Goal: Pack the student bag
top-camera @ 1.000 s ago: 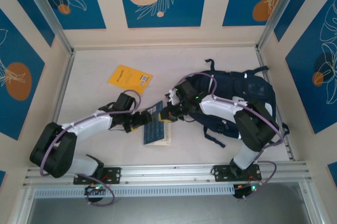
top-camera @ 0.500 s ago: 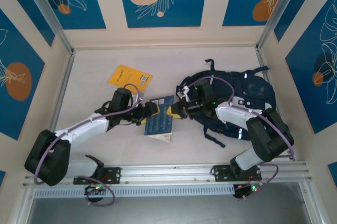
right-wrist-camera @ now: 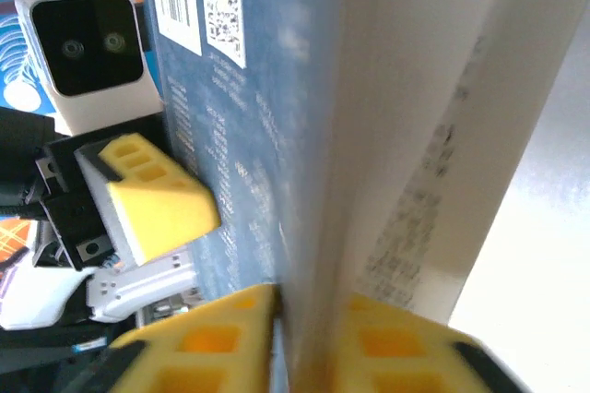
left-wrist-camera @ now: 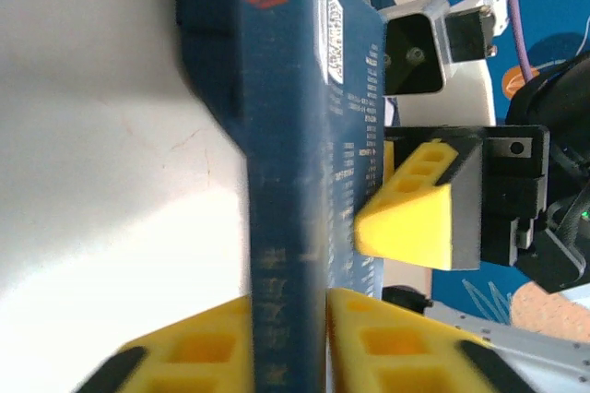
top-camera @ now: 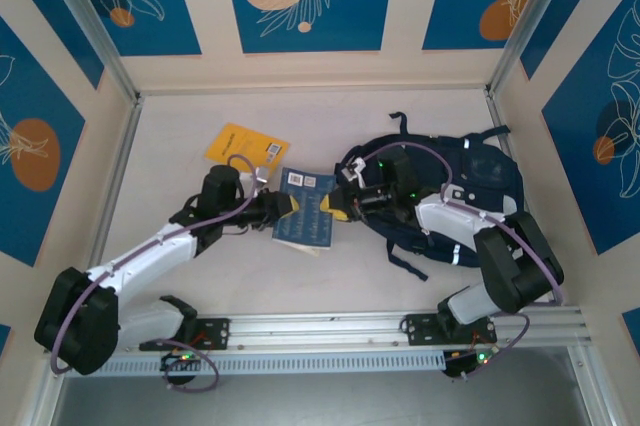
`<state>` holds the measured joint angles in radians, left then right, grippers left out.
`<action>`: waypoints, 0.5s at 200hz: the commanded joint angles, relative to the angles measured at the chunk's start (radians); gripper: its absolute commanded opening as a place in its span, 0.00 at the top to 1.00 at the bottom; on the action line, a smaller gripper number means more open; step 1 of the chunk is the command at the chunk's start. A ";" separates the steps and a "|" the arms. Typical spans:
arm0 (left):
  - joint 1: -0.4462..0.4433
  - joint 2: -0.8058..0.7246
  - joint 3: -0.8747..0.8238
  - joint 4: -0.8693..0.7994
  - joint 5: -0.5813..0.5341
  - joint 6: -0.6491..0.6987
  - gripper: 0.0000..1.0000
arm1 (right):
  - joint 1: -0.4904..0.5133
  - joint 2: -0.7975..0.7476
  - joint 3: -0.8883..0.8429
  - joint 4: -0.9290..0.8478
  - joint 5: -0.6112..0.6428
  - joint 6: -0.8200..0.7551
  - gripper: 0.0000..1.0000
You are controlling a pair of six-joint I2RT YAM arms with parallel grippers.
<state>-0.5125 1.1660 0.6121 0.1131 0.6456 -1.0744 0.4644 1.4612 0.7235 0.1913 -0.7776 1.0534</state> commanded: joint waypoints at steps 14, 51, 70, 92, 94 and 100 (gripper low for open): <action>-0.002 -0.020 -0.002 0.045 0.013 0.000 0.99 | 0.008 -0.036 0.033 -0.155 0.071 -0.097 0.49; -0.003 -0.063 0.013 0.056 0.028 0.011 1.00 | -0.002 -0.056 0.034 -0.203 0.112 -0.132 0.20; -0.004 -0.081 0.010 0.087 0.049 -0.005 1.00 | -0.010 -0.058 0.014 -0.129 0.082 -0.100 0.09; -0.004 -0.084 0.005 0.138 0.079 -0.043 1.00 | -0.015 -0.031 -0.013 0.030 0.002 -0.019 0.08; -0.004 -0.084 0.004 0.143 0.080 -0.047 1.00 | -0.015 -0.027 -0.016 0.052 -0.008 -0.008 0.08; -0.004 -0.083 0.002 0.156 0.085 -0.058 1.00 | -0.012 -0.015 -0.023 0.114 -0.032 0.027 0.09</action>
<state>-0.5129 1.1004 0.6121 0.1658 0.6743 -1.0931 0.4553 1.4292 0.7319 0.1070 -0.7055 0.9791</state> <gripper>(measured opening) 0.122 0.918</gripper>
